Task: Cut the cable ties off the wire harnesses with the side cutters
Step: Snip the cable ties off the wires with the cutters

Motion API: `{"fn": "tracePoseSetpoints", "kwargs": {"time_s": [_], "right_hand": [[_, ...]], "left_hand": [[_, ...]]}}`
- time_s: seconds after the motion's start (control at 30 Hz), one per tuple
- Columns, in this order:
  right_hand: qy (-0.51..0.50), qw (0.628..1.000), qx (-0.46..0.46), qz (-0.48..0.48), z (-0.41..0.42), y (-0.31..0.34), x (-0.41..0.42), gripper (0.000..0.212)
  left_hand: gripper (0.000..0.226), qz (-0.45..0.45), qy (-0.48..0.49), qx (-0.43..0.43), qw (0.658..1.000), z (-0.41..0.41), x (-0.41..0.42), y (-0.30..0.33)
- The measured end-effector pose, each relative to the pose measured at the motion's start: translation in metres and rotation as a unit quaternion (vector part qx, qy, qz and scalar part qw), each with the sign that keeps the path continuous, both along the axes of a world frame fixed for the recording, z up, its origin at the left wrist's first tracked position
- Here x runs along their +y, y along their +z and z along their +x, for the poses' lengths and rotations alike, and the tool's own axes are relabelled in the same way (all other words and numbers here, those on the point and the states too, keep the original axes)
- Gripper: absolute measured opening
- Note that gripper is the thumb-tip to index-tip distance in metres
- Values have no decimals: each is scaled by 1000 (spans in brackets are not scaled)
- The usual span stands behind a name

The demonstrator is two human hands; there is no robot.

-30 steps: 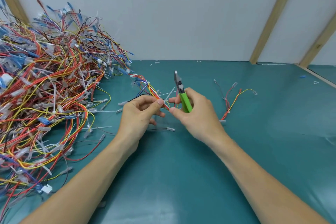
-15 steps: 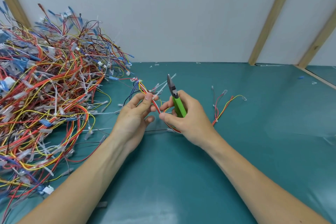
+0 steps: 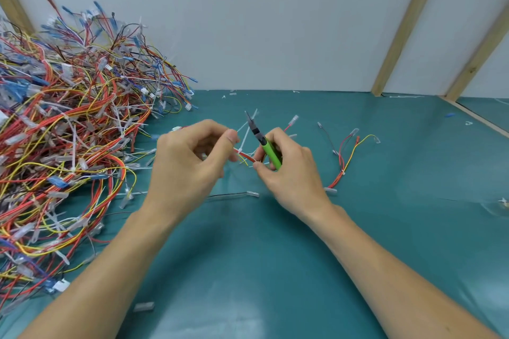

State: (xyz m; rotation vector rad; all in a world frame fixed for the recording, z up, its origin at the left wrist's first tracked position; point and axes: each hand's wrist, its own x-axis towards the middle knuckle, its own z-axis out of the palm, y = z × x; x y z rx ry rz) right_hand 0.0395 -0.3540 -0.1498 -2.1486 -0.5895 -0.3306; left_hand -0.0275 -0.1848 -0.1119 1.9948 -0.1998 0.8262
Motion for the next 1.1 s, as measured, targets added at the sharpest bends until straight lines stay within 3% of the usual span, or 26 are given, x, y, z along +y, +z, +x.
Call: {"fn": "tracePoseSetpoints", "kwargs": {"time_s": [0.07, 0.13, 0.23, 0.43, 0.57, 0.77, 0.83, 0.93, 1.1], "right_hand": [[-3, 1000, -21, -19, -1, -1, 1, 27], [1, 999, -39, -33, -1, -2, 2, 24], [3, 997, -44, -59, -2, -3, 1, 22], [16, 996, -20, -89, -3, -6, 2, 22], [38, 995, 21, -85, -2, -5, 0, 21], [77, 992, 91, -36, 0, 13, -15, 18], [75, 991, 107, -36, 3, 21, -24, 12], [73, 989, 110, -73, 8, 25, -35, 8], [58, 977, 112, -174, 10, 20, -38, 29]], "left_hand": [[10, 122, 34, -48, 991, -1, 1, 2], [15, 258, 90, -27, 962, 5, 11, -1], [16, 317, 87, 60, 942, 14, 29, -9], [13, 301, 0, 107, 948, 22, 33, -20], [13, 184, -29, 209, 960, 24, 33, -29], [10, 54, -48, 212, 975, 27, 29, -35], [10, 77, -44, 212, 973, 28, 29, -38], [7, 183, 20, 162, 969, 31, 32, -43], [6, 212, 66, 103, 970, 34, 39, -43]]}}
